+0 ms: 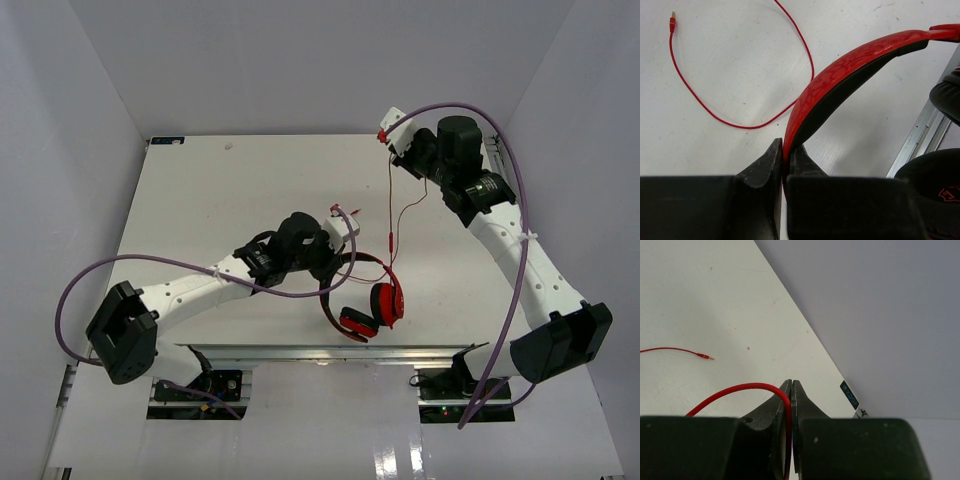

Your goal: Wrap the headphones

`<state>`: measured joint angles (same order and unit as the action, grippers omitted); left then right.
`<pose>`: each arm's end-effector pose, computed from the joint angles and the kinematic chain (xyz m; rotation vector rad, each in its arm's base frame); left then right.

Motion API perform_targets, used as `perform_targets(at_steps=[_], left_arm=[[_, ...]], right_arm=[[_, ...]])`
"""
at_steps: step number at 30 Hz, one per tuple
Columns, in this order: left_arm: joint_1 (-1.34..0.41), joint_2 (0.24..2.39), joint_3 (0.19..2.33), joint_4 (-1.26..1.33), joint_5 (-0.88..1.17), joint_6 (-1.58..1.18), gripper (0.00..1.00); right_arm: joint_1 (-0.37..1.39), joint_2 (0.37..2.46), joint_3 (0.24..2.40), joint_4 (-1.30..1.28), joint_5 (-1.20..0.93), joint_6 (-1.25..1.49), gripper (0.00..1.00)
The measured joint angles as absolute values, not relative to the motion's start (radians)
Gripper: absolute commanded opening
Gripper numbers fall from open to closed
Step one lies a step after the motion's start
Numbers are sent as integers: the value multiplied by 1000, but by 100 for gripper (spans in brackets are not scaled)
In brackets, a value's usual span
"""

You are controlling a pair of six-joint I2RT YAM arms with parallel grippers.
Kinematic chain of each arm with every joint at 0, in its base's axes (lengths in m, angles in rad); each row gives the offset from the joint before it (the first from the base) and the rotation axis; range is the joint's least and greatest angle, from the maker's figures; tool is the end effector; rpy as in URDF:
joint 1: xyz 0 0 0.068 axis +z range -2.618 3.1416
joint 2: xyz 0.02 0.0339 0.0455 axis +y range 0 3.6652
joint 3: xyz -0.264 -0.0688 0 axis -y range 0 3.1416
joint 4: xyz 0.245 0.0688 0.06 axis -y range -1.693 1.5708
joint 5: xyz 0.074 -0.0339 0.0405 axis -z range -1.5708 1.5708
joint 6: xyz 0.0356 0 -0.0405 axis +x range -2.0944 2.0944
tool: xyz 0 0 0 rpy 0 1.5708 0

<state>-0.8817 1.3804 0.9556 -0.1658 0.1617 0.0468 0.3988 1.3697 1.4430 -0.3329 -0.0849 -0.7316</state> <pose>0.1918 -0.2419 0.2656 1.0821 1.9462 -0.6460 0.2873 0.1243 0.4219 -1.0313 1.5144 -0.1566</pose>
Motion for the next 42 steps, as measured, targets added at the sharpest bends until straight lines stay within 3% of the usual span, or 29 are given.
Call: perform_targets(at_steps=[21, 32, 42], left_arm=[[-894, 1048, 957, -119, 207, -46, 0], [-894, 1139, 1253, -46, 26, -176, 0], [-896, 1223, 1323, 132, -255, -322, 0]], right_arm=[[325, 1295, 1229, -311, -184, -574, 8], [266, 1270, 1029, -139, -669, -301, 8], [261, 1299, 911, 418, -1063, 267, 8]])
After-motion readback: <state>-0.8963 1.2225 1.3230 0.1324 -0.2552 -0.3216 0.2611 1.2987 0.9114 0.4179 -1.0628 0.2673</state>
